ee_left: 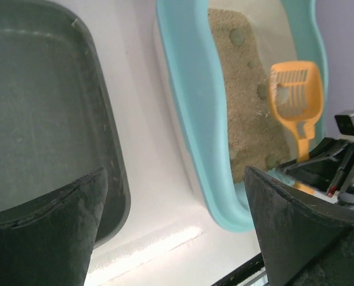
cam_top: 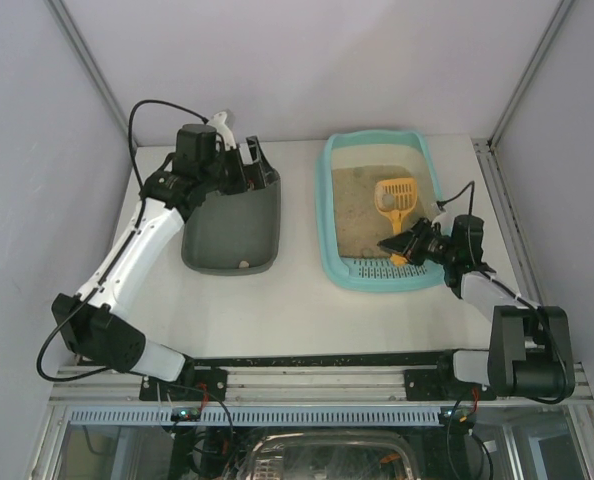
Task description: Clean the litter box
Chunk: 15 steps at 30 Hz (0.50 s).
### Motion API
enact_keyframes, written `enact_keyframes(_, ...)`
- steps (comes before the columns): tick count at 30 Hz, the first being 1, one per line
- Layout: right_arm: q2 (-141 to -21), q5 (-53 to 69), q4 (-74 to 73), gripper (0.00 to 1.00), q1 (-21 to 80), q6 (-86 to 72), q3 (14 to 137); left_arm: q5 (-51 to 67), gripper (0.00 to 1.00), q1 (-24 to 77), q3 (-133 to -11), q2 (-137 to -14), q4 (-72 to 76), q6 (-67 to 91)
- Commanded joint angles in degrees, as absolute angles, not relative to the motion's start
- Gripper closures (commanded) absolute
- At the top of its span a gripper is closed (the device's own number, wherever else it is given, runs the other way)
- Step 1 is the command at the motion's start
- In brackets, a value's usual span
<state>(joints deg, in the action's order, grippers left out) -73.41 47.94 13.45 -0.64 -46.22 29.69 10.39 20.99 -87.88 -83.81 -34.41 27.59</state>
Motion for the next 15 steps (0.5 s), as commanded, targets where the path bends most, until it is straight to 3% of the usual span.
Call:
enact_keyframes(1, -73.51, 56.57, 37.18, 1.00, -3.72, -59.65, 25.75, 8.92, 0.00, 20.32, -84.18, -78.94, -34.35, 24.26)
enact_keyframes(7, -70.89, 54.75, 30.63, 1.00, -4.01, -56.02, 26.64, 9.26, 0.00, 19.27, -81.87, -77.40, -34.56, 23.53)
enact_keyframes(10, -70.83, 54.43, 21.35, 1.00, 1.05, -50.33, 30.91, 9.38, 0.00, 19.24, -81.98, -77.83, -34.73, 23.09)
enact_keyframes(13, -71.71, 54.61, 28.04, 1.00, -3.82, -56.05, 28.24, 9.69, 0.00, 19.24, -82.45, -78.17, -35.32, 22.94)
enact_keyframes(15, -73.23, 53.95, 24.94, 1.00, -1.47, -53.65, 29.75, 9.89, 0.00, 19.23, -82.37, -78.07, -35.16, 22.94)
